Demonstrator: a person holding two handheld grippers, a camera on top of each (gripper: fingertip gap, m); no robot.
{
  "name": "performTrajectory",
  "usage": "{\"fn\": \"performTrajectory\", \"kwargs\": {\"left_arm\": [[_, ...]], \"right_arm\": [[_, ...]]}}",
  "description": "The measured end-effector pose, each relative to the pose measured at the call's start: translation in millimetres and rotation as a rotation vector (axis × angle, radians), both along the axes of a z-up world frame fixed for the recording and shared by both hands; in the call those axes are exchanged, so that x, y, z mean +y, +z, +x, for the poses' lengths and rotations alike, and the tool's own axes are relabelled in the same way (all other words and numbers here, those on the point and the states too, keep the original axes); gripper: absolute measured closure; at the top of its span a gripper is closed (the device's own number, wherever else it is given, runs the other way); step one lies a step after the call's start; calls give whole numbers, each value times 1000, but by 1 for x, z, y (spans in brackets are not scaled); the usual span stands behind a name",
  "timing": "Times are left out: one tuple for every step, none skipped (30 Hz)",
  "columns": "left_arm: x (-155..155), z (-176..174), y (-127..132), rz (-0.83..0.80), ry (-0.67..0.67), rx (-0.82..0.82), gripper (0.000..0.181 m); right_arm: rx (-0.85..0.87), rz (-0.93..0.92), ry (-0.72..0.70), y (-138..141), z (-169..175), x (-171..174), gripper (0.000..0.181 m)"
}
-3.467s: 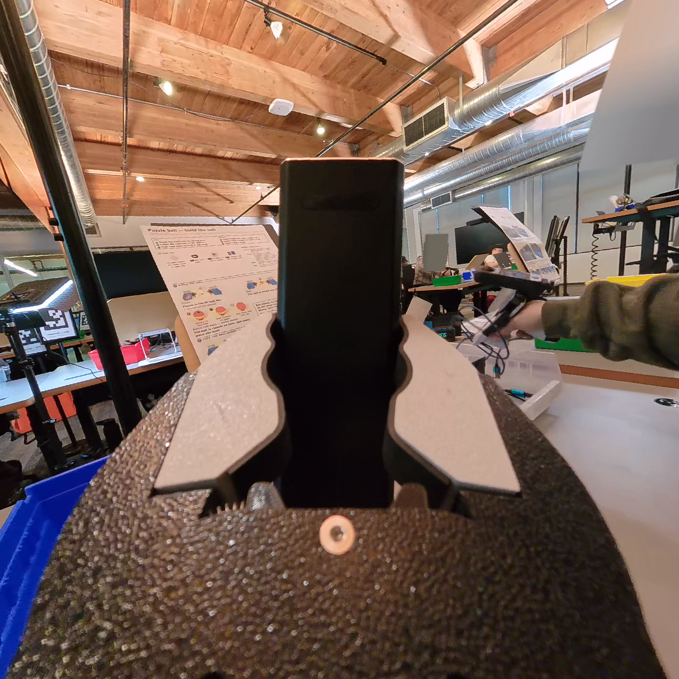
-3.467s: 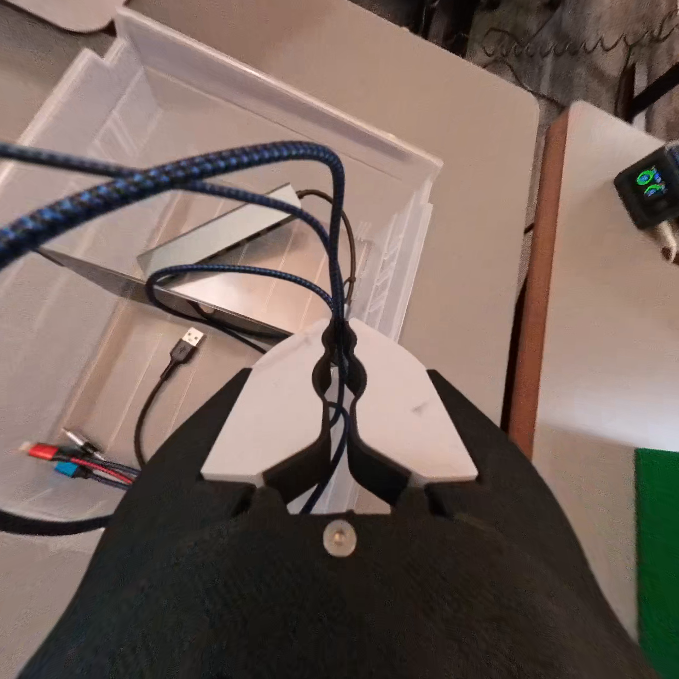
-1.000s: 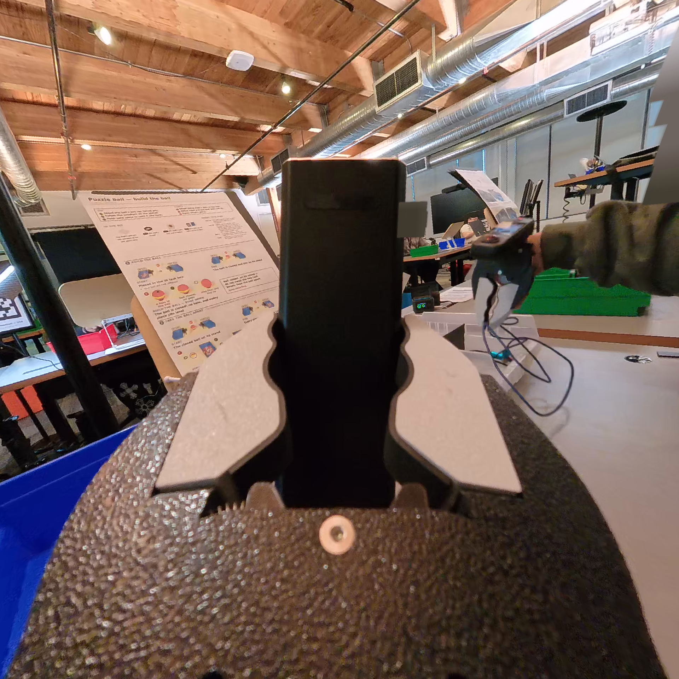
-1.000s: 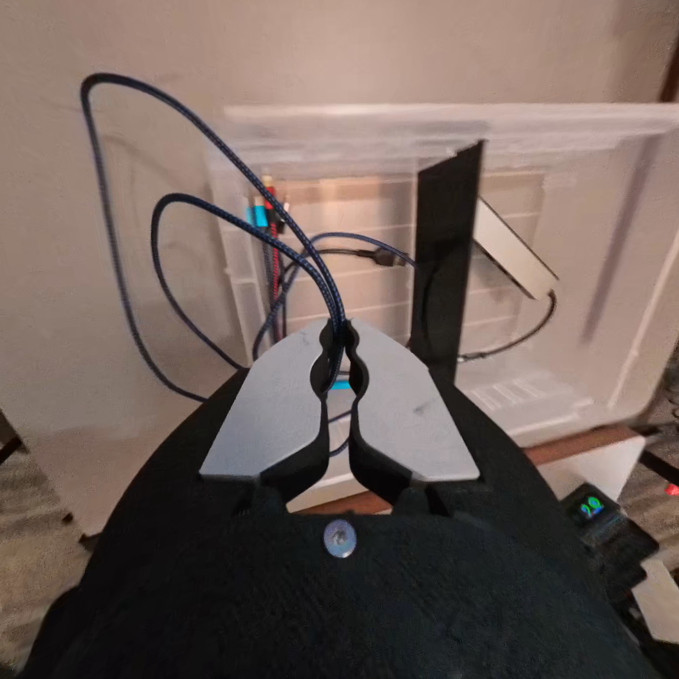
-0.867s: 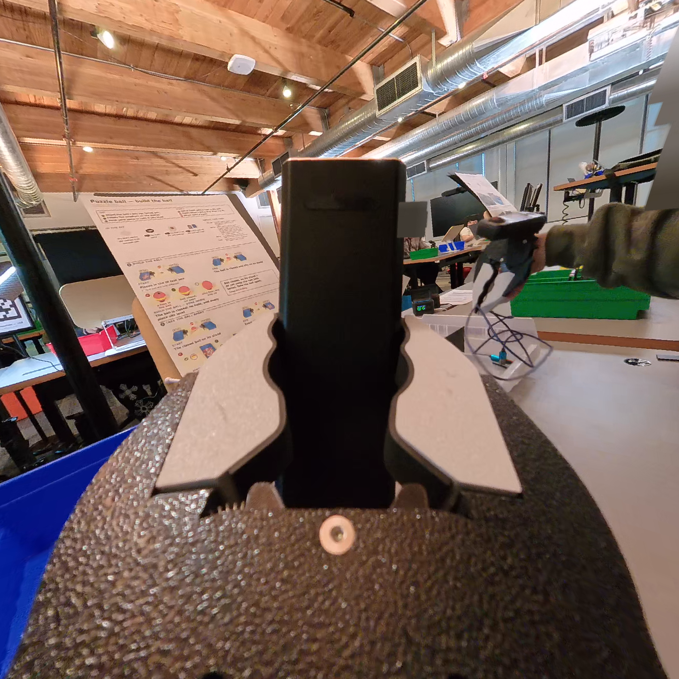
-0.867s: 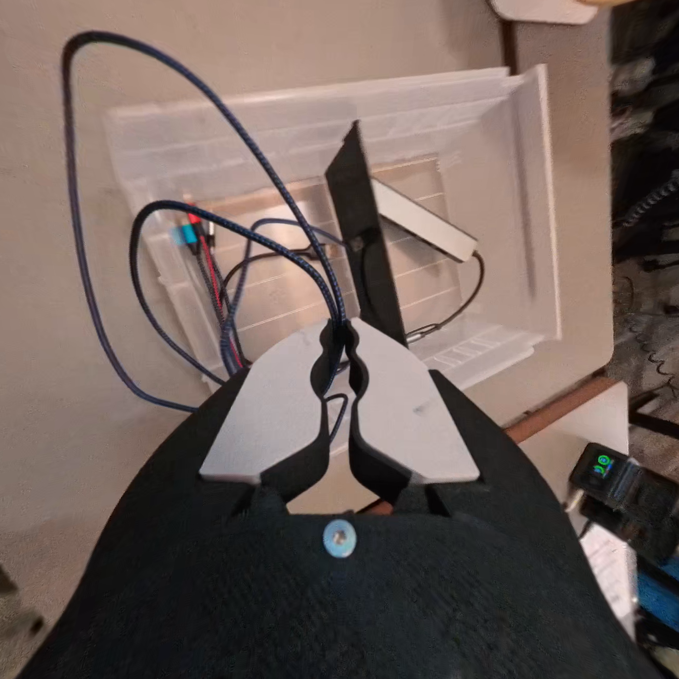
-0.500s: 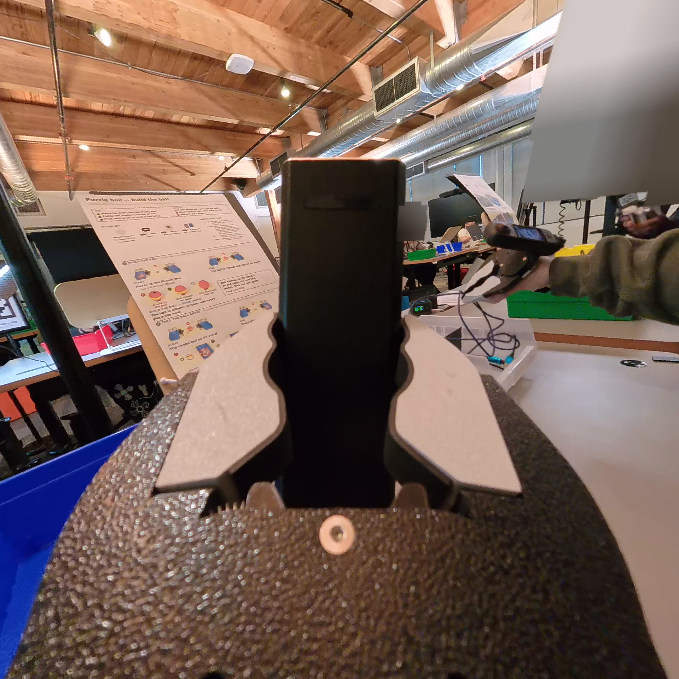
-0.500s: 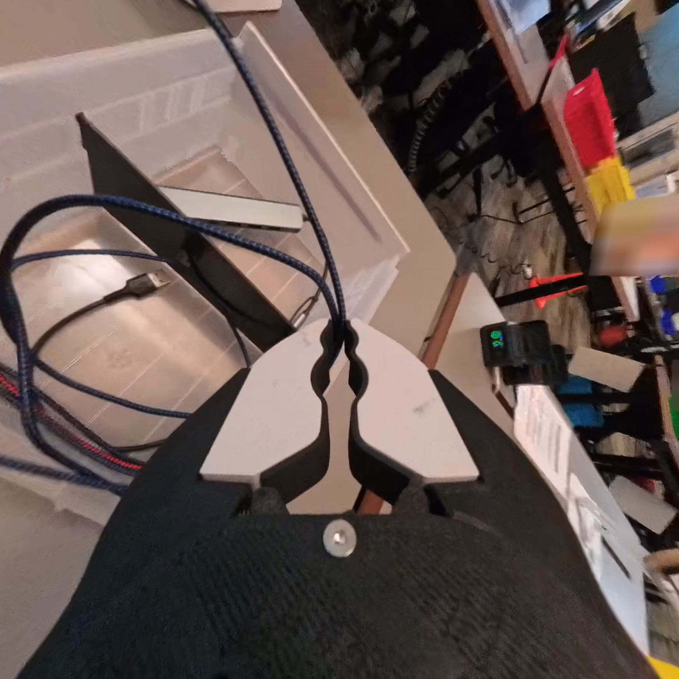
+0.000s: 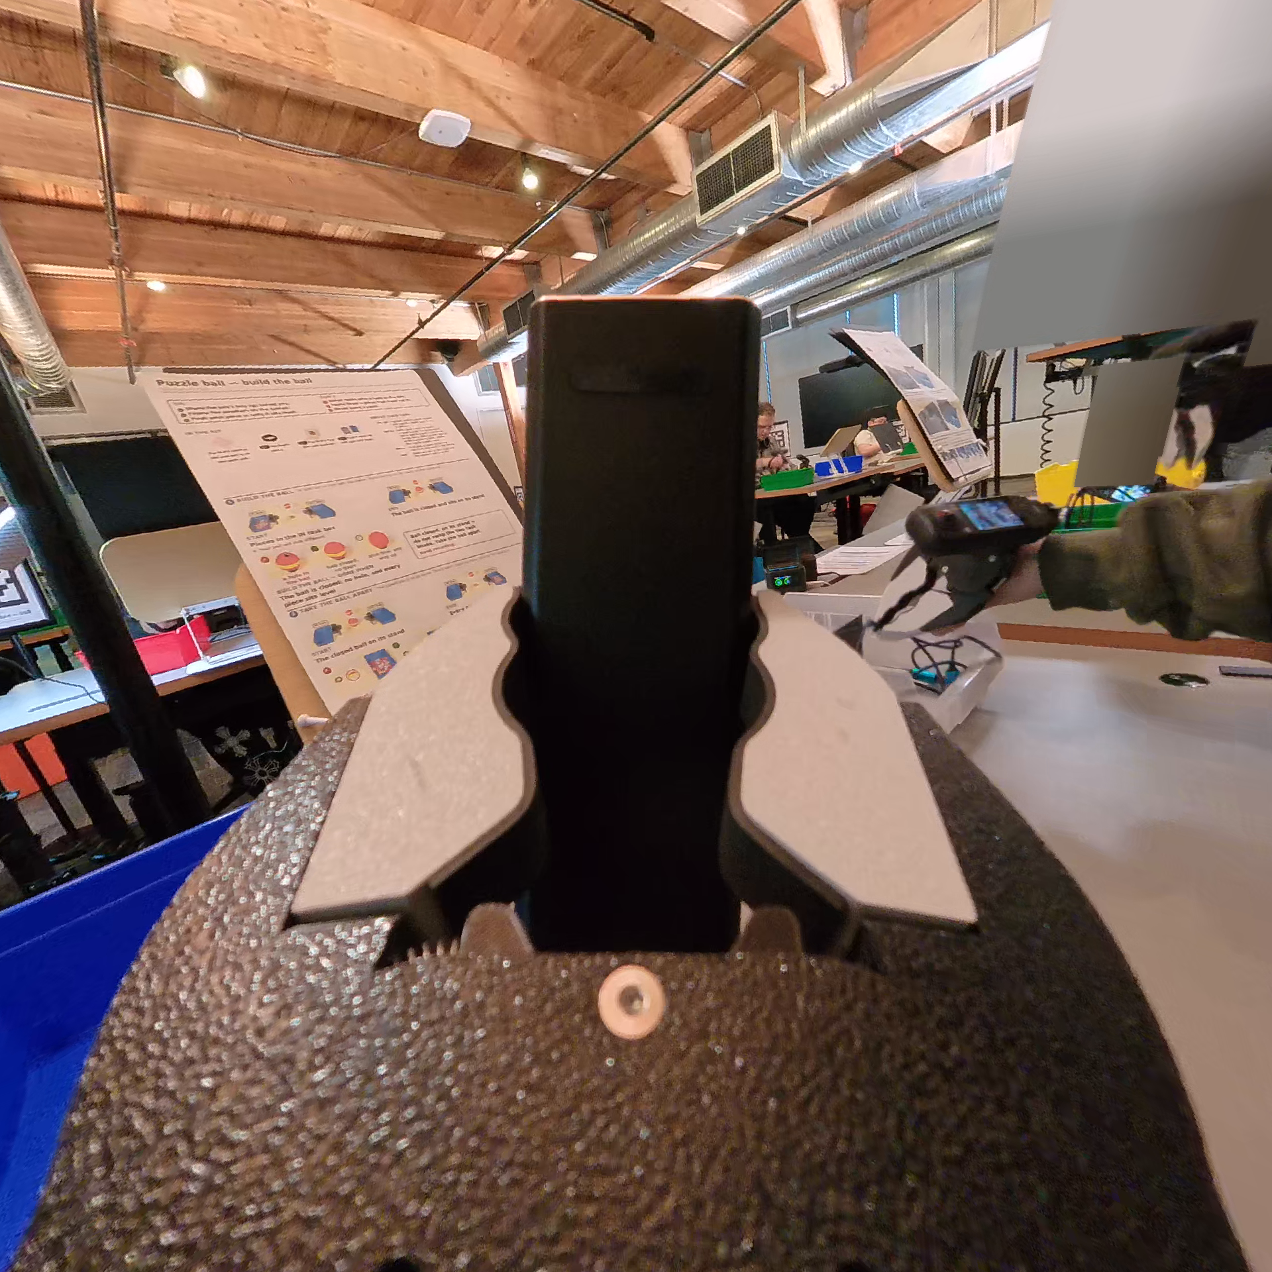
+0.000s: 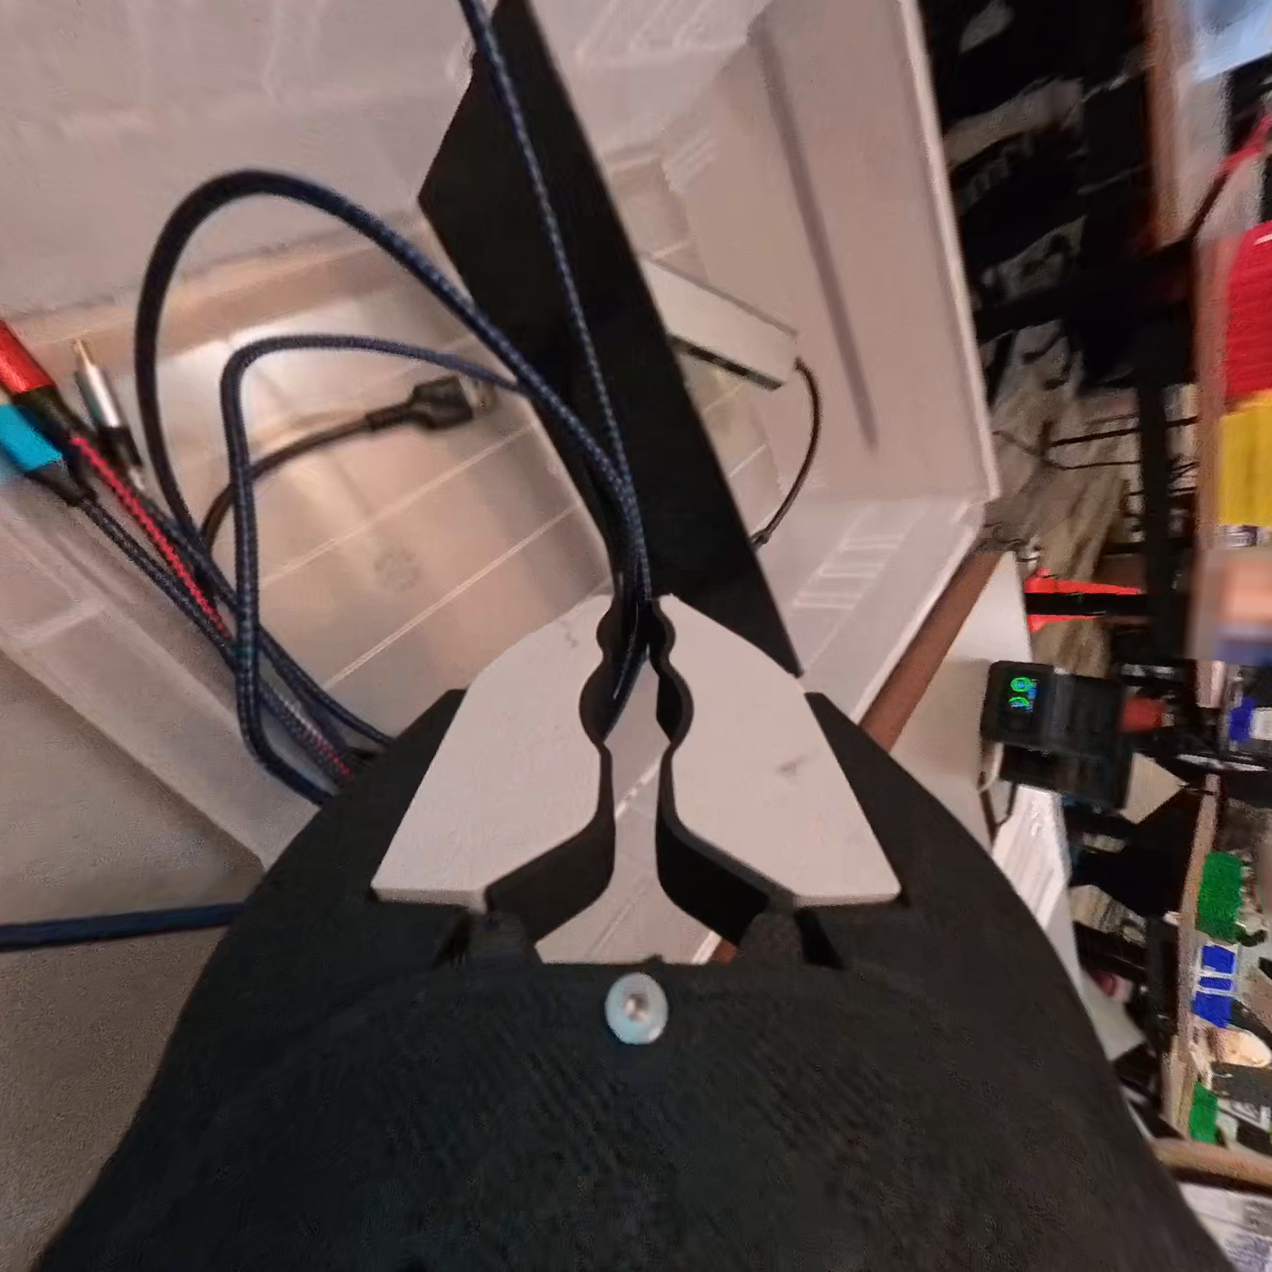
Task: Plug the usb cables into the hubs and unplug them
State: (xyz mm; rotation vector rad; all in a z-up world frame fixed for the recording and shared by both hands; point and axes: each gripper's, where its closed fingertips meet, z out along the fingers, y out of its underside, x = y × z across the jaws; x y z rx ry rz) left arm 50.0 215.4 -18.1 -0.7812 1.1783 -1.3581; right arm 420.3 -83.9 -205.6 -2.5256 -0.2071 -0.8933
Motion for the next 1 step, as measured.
{"fn": "performTrajectory", "kwargs": {"left_arm": [[0,0,0,-3,0,-1,122]], "right_arm": [[29,-50,-1,-6,3,-4,174]]}}
